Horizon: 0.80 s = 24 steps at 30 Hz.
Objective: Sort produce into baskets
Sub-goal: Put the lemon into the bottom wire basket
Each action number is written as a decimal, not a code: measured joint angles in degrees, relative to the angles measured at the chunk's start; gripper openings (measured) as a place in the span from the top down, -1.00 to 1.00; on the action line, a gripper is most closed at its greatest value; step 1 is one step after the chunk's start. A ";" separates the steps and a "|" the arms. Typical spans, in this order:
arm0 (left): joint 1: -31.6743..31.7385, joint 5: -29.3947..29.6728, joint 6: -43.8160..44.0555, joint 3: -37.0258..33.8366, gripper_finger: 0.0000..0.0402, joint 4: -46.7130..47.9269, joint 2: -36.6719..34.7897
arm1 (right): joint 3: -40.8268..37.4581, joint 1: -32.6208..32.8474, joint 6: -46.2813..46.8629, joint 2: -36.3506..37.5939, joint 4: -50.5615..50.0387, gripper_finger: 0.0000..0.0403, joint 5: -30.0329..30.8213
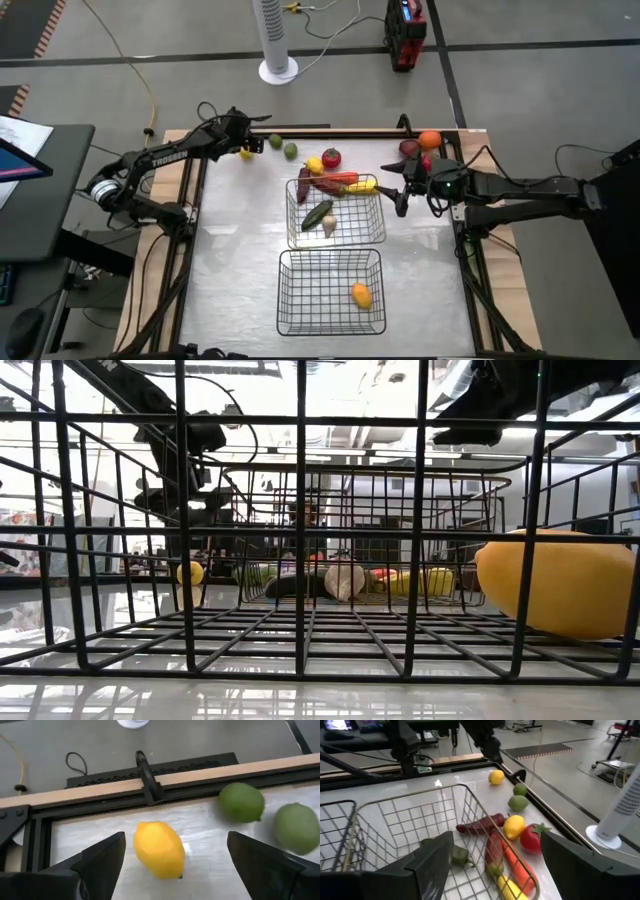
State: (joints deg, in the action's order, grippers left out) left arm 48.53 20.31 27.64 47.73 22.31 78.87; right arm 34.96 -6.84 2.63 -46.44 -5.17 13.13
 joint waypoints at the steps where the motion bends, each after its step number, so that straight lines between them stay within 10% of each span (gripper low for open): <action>1: -0.04 0.34 0.49 -1.26 -0.70 -1.30 0.00 | 0.00 0.35 -0.14 0.00 0.32 -0.61 -0.01; 24: 1.71 1.02 9.82 -17.17 -0.70 -22.88 0.17 | 0.02 1.59 -1.20 0.00 4.57 -0.61 -1.29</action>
State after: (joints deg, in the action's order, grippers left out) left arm 50.24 21.33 37.46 30.57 -0.57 79.04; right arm 34.98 -5.26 1.43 -46.44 -0.60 11.84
